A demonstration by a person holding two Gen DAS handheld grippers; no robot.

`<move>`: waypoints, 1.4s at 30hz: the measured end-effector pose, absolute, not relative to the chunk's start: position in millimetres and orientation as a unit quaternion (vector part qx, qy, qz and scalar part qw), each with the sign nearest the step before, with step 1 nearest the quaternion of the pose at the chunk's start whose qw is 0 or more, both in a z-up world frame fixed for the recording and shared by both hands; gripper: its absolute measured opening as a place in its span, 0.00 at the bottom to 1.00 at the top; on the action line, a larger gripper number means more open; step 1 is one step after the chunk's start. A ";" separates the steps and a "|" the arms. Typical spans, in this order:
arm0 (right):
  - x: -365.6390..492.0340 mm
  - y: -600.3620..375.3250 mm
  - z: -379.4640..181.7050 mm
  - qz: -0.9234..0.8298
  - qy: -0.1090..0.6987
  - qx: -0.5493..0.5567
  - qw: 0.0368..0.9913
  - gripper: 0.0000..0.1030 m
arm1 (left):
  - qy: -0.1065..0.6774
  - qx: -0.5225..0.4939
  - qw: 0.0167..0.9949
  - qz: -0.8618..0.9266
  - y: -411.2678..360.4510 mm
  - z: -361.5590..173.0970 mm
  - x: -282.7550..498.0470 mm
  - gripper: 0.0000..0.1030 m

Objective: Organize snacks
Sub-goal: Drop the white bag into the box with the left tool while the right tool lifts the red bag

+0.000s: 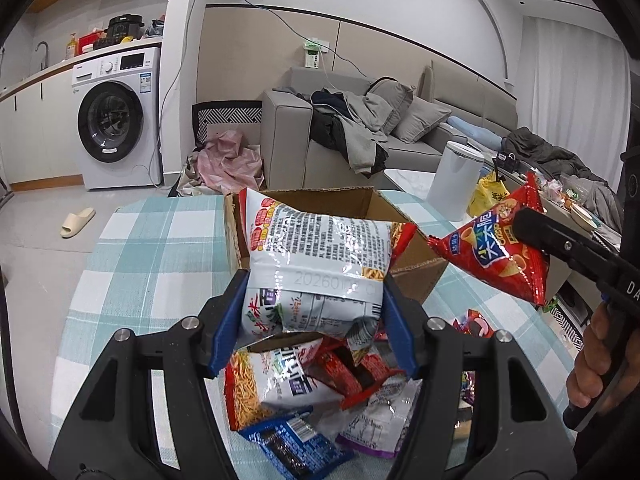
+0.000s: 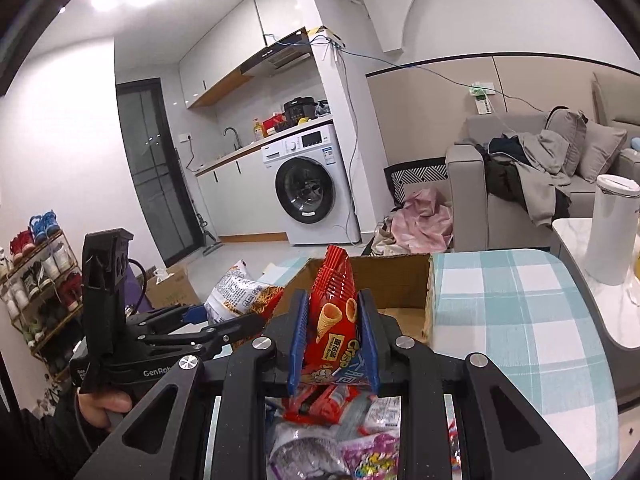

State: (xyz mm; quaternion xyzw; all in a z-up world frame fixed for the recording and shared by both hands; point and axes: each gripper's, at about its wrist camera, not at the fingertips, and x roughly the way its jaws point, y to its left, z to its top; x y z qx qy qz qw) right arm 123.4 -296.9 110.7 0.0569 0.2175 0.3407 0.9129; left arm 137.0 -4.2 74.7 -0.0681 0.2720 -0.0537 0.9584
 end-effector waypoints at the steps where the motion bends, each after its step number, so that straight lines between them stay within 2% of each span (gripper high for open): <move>1: 127.4 -296.0 110.4 0.341 0.220 0.060 0.912 0.23 | 0.273 -0.069 0.958 -0.053 -4.4 74.7 141.1 0.59; 20: 182.2 -283.5 96.7 0.324 0.248 0.085 0.909 0.24 | 0.290 -0.071 0.953 -0.048 -0.8 54.6 205.7 0.59; 42: 217.5 -270.7 77.2 0.313 0.274 0.101 0.904 0.24 | 0.310 -0.060 0.948 -0.053 -3.1 36.1 230.5 0.60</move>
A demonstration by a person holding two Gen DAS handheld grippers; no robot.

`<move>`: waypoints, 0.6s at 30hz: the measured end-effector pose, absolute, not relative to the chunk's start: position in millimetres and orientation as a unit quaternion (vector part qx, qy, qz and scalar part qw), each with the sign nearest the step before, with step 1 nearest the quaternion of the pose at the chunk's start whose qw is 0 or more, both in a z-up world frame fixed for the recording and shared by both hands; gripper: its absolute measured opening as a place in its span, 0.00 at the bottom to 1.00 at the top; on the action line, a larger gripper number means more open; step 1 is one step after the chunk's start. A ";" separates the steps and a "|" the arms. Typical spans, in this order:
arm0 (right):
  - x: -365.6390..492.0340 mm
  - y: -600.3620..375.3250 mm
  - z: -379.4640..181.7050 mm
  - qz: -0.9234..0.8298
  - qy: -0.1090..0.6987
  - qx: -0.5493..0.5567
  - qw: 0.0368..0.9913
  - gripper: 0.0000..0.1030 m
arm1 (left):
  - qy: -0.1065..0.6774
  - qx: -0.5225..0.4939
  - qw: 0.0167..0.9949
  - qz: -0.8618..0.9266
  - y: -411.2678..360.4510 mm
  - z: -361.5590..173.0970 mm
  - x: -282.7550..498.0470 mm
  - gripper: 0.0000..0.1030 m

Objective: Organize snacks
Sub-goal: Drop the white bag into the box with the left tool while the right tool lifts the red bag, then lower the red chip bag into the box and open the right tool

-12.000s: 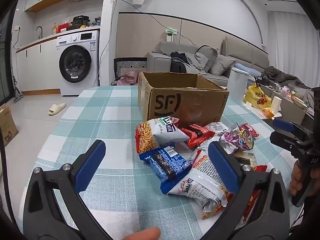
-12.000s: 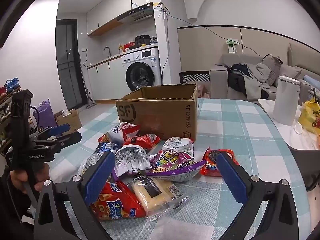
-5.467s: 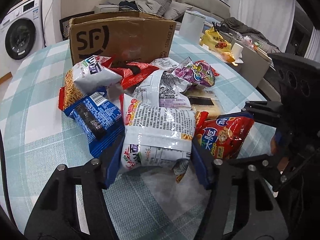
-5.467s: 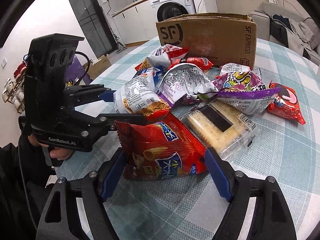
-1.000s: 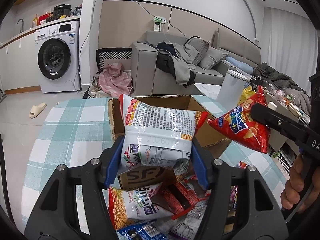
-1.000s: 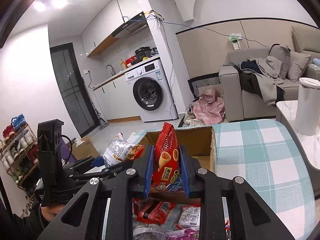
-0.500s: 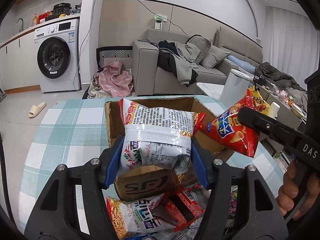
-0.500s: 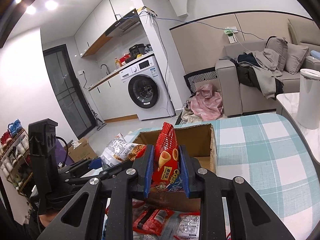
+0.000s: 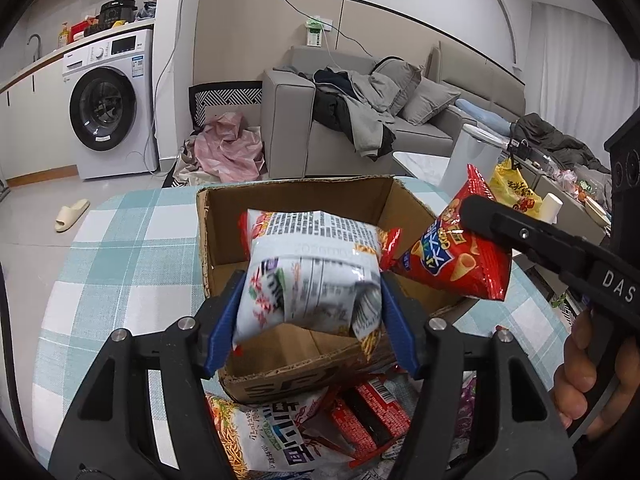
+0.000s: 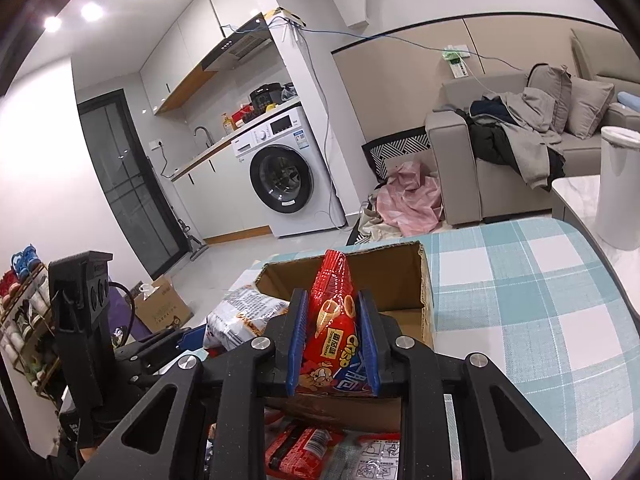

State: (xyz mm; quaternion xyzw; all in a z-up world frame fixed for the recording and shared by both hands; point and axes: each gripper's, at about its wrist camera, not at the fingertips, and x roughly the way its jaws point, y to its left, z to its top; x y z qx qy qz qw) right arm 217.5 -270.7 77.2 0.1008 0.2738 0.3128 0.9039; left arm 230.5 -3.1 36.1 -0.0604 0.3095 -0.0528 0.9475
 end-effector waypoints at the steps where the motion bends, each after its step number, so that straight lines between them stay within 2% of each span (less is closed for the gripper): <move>1: 218.1 -270.8 76.9 0.312 0.274 0.101 0.904 0.24 | 0.313 -0.058 0.947 -0.053 -4.2 34.9 230.9 0.60; 4: 219.6 -269.6 77.0 0.304 0.278 0.091 0.907 0.42 | 0.314 -0.050 0.947 -0.051 -6.5 34.0 229.6 0.61; 5: 218.9 -270.1 77.1 0.302 0.276 0.090 0.908 0.50 | 0.314 -0.047 0.947 -0.048 -6.7 34.2 228.8 0.63; 8: 218.5 -273.8 76.5 0.292 0.276 0.086 0.911 0.58 | 0.308 -0.044 0.949 -0.050 -5.4 37.4 222.4 0.72; 9: 218.5 -275.3 75.9 0.292 0.278 0.086 0.911 0.66 | 0.304 -0.044 0.950 -0.050 -4.3 39.1 219.1 0.78; 10: 218.5 -276.9 75.7 0.290 0.279 0.086 0.911 0.69 | 0.302 -0.045 0.951 -0.049 -3.8 40.3 216.7 0.81; 14: 216.8 -283.4 75.2 0.278 0.282 0.090 0.914 0.80 | 0.305 -0.046 0.950 -0.047 0.9 45.2 206.1 0.82; 18: 220.7 -281.6 72.6 0.274 0.290 0.083 0.913 0.81 | 0.302 -0.050 0.951 -0.048 3.6 48.2 195.9 0.83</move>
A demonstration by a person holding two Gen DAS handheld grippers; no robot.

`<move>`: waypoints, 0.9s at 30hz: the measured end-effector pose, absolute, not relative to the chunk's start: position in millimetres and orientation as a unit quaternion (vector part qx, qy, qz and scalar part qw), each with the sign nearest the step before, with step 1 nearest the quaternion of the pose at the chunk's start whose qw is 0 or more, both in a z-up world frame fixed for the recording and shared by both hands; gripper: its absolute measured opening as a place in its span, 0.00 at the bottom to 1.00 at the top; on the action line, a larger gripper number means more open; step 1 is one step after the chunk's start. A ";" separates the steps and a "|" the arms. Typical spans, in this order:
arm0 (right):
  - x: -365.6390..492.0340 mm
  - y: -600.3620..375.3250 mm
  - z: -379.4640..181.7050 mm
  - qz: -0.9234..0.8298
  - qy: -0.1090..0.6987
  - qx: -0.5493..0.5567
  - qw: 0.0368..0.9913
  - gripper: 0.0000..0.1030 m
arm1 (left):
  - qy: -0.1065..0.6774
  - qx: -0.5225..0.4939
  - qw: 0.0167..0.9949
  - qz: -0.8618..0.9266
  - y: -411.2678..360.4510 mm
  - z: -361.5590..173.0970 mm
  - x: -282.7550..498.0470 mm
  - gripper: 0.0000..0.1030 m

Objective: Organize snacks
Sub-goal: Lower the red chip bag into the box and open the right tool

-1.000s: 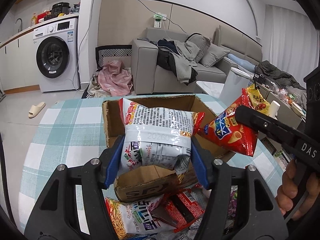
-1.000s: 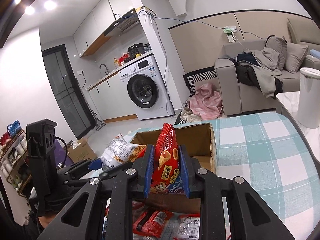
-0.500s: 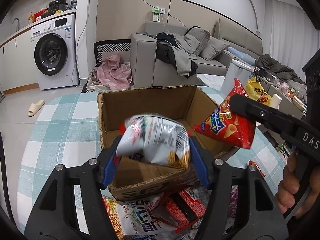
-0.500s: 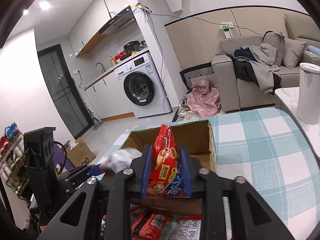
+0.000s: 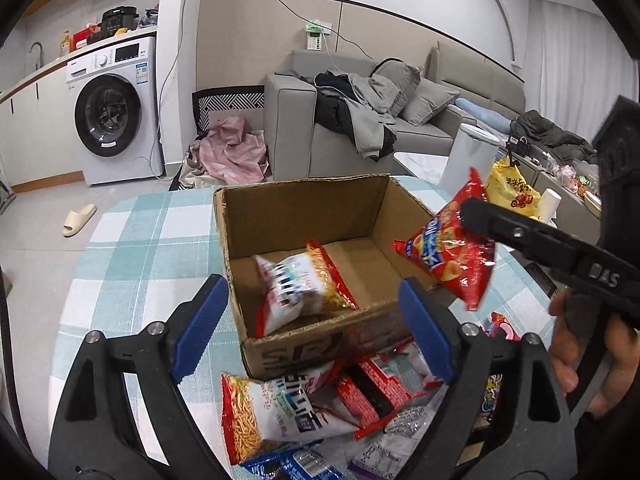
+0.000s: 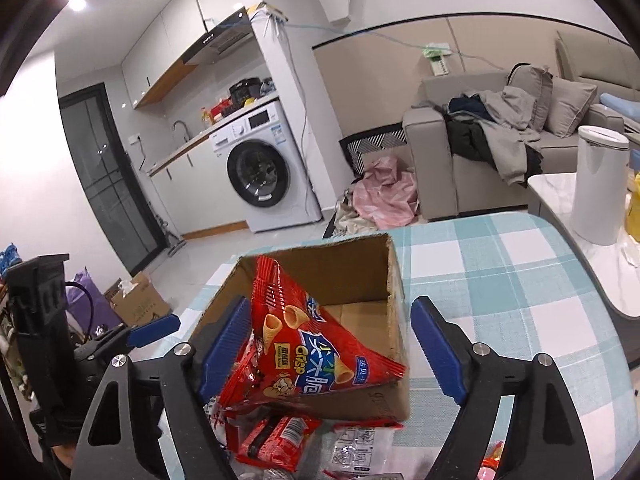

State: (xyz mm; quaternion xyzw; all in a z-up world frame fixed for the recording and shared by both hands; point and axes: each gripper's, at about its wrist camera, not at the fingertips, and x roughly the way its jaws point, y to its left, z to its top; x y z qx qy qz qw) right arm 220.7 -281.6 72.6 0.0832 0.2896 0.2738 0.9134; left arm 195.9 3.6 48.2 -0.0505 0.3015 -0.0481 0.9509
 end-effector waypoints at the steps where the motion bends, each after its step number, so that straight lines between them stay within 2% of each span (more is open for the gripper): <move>1: 223.5 -280.0 70.7 0.271 0.294 0.082 0.913 0.81 | 0.302 -0.049 0.951 -0.048 3.5 48.8 194.1 0.84; 6: 237.3 -269.3 58.6 0.254 0.325 0.078 0.908 0.81 | 0.299 -0.048 0.952 -0.045 6.2 50.9 184.0 0.84; 16: 239.1 -261.6 58.1 0.247 0.327 0.061 0.910 0.82 | 0.304 -0.044 0.951 -0.037 7.5 49.4 175.9 0.84; 19: 237.9 -263.4 61.7 0.247 0.323 0.059 0.912 0.85 | 0.305 -0.047 0.951 -0.037 9.1 48.1 171.9 0.84; 22: 234.9 -265.0 67.2 0.253 0.313 0.067 0.913 0.93 | 0.305 -0.045 0.951 -0.037 7.9 48.6 168.4 0.84; 27: 232.4 -265.4 73.0 0.249 0.306 0.063 0.917 0.96 | 0.304 -0.048 0.951 -0.036 8.1 51.0 163.7 0.84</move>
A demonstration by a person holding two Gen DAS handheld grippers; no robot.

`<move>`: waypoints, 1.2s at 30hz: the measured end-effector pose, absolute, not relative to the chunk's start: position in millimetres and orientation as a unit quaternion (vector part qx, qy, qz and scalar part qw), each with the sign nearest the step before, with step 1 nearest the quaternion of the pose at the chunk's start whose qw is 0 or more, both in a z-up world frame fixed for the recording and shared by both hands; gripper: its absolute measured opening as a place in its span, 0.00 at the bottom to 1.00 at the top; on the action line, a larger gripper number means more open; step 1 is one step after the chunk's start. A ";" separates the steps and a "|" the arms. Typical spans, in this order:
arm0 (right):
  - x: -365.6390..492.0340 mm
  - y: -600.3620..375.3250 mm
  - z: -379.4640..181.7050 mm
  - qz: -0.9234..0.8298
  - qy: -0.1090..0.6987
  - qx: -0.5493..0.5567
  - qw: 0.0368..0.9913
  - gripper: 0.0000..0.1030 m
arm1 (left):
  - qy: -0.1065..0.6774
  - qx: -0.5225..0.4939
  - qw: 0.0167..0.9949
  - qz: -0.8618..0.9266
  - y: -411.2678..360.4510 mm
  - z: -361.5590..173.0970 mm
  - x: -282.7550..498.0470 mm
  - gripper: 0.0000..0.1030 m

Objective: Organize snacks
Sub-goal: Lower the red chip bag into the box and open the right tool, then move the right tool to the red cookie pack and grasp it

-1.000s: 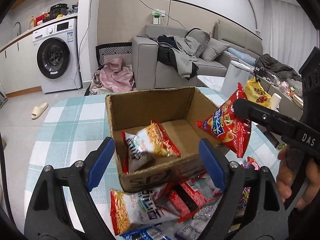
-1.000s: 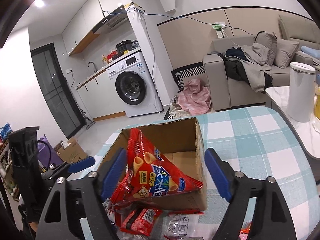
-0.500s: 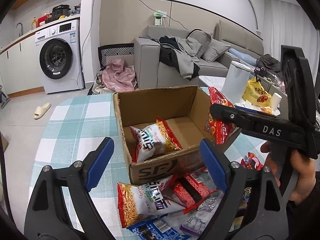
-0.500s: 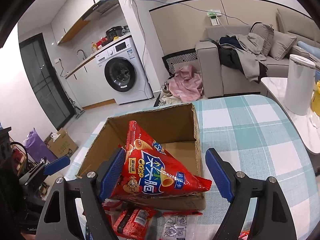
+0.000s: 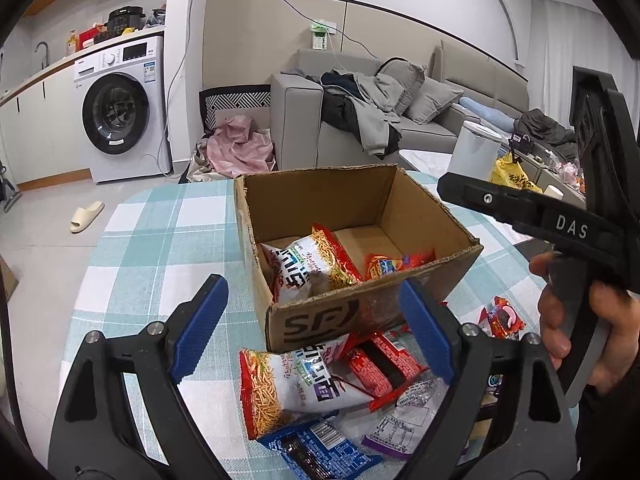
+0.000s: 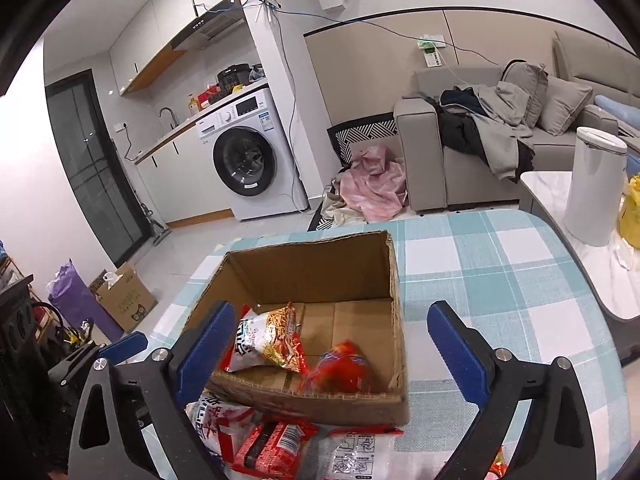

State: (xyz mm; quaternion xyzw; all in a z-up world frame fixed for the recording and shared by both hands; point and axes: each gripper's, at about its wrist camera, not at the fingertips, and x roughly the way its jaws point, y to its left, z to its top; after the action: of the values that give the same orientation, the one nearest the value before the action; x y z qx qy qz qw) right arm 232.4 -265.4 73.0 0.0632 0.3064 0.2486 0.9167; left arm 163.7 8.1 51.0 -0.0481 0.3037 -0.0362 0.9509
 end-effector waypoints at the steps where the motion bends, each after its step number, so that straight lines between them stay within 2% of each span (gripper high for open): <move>1: 231.2 -266.2 73.9 0.250 0.306 0.063 0.917 0.96 | 0.303 -0.047 0.951 -0.035 7.9 51.1 162.2 0.84; 9: 211.6 -277.5 77.1 0.261 0.311 0.049 0.913 1.00 | 0.303 -0.052 0.951 -0.028 9.7 52.2 151.8 0.85; 11: 204.5 -281.7 76.0 0.263 0.312 0.042 0.912 1.00 | 0.299 -0.049 0.953 -0.023 9.3 52.7 147.0 0.89; 13: 195.7 -286.7 74.1 0.267 0.312 0.036 0.911 1.00 | 0.296 -0.047 0.954 -0.021 8.7 52.8 140.7 0.99; 36: 134.3 -327.7 61.6 0.261 0.340 0.015 0.903 1.00 | 0.300 -0.055 0.952 -0.014 5.0 44.1 88.5 0.99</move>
State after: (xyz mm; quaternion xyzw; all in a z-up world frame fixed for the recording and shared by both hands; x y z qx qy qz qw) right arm 134.3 -327.7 61.6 0.0146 0.3402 0.2607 0.9034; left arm 88.5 5.0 44.1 -0.0549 0.3005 -0.0138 0.9521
